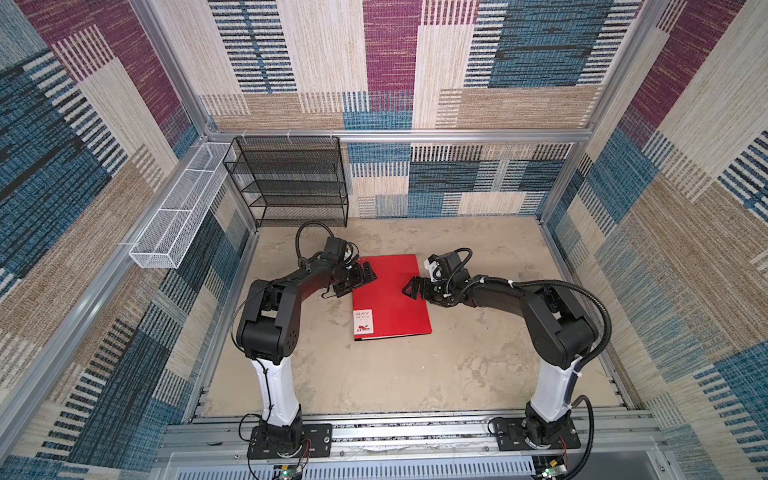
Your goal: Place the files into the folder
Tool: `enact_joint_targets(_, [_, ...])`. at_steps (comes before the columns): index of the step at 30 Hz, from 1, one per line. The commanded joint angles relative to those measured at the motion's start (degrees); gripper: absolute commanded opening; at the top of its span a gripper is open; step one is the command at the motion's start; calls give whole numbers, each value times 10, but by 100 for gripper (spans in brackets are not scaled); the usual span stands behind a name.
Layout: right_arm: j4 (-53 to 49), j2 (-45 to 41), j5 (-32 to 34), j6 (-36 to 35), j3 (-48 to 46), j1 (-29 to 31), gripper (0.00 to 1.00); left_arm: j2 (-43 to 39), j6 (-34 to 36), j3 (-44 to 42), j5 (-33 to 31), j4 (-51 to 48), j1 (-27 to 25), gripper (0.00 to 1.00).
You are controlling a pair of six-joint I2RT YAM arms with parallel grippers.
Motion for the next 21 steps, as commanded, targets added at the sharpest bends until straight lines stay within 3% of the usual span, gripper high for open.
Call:
enact_joint_targets(1, [-21,-26,31,53,-48,-11,100,14,-19,-1,44,-24,-18,99])
enact_joint_targets(5, [-8,-30,17,54,-67,-21,100,4,-38,-14,27,-21,-17,99])
enact_joint_targets(9, [-25,-56,55,44,-55,-22,100,-36,-35,0,-9,-55,-5,100])
enact_joint_targets(16, [-88,-189,127,3,-16,-62,100,-197,6,57,-116,-154,48,99])
enact_joint_targets(18, [-108,-226,191,-14,3,-84,100,-257,21,40,-186,-158,65,99])
enact_joint_targets(21, [-94,-293,362,-44,-18,-112,100,-346,49,-29,-340,-140,90,99])
